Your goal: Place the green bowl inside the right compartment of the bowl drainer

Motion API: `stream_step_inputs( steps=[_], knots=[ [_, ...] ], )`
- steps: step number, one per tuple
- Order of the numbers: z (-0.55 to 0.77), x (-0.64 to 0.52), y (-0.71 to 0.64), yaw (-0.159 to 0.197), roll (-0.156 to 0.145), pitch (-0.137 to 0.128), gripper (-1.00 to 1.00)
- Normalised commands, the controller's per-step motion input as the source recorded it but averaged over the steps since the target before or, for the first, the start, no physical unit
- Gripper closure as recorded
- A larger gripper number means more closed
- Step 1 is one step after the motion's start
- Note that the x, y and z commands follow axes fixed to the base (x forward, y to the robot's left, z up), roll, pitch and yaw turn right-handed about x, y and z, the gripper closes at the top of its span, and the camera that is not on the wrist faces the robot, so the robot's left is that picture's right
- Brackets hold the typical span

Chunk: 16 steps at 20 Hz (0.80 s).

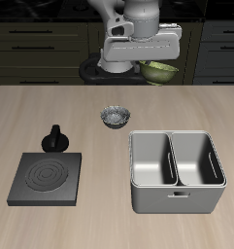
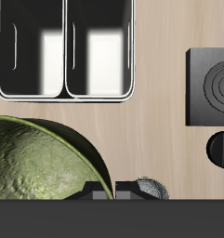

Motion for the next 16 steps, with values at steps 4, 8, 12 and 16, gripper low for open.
stream_step_inputs(
  steps=[4, 8, 12, 16],
  knots=[
    [0.19, 0.47, -0.11, 0.016, -0.015, -0.027, 1.00],
    [0.05, 0.31, 0.00, 0.005, 0.008, 0.000, 1.00],
    [0.02, 0.34, 0.05, -0.001, 0.005, -0.006, 1.00],
    [0.01, 0.39, -0.02, 0.019, 0.008, -0.025, 1.00]
  ],
)
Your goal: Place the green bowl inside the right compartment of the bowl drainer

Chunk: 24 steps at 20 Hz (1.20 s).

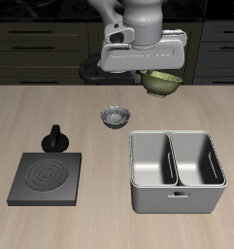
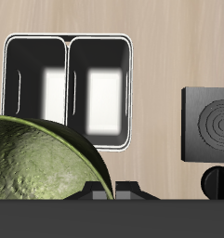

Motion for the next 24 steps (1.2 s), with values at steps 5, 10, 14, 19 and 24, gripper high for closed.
stream_step_inputs(
  steps=[5, 10, 14, 19, 24],
  knots=[
    [0.01, 0.32, 0.01, 0.005, 0.004, -0.012, 1.00],
    [0.03, 0.23, 0.06, -0.025, 0.015, 0.000, 1.00],
    [0.03, 0.24, -0.02, 0.010, -0.006, -0.017, 1.00],
    [-0.12, 0.19, 0.06, -0.002, 0.021, 0.009, 1.00],
    [-0.31, 0.02, -0.01, -0.022, 0.006, 0.040, 1.00]
  ],
)
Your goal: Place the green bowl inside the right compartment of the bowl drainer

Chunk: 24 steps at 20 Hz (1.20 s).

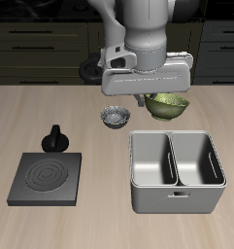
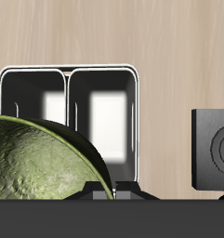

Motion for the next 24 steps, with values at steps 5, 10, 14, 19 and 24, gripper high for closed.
stream_step_inputs(
  steps=[5, 10, 14, 19, 24],
  knots=[
    [-0.27, 0.06, -0.27, -0.016, -0.049, 0.041, 1.00],
    [-0.12, 0.04, -0.21, -0.004, -0.025, 0.013, 1.00],
    [-0.15, -0.01, -0.12, 0.006, -0.013, 0.011, 1.00],
    [-0.24, 0.01, -0.05, 0.003, -0.003, 0.029, 1.00],
    [-0.24, -0.03, -0.03, -0.004, 0.005, 0.030, 1.00]
  ],
)
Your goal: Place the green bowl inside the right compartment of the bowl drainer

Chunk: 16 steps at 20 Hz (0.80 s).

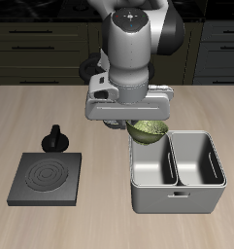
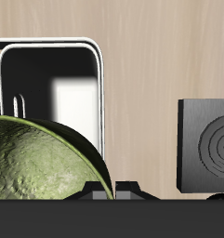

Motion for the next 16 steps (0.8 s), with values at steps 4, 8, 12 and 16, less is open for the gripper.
stream_step_inputs(
  steps=[4, 8, 12, 16],
  knots=[
    [-0.21, -0.04, 0.05, -0.001, 0.013, 0.030, 1.00],
    [-0.31, -0.06, 0.15, 0.063, -0.024, 0.068, 1.00],
    [-0.18, -0.23, 0.23, 0.059, 0.052, 0.036, -1.00],
    [-0.04, -0.30, 0.28, 0.049, 0.100, -0.007, -1.00]
  ],
)
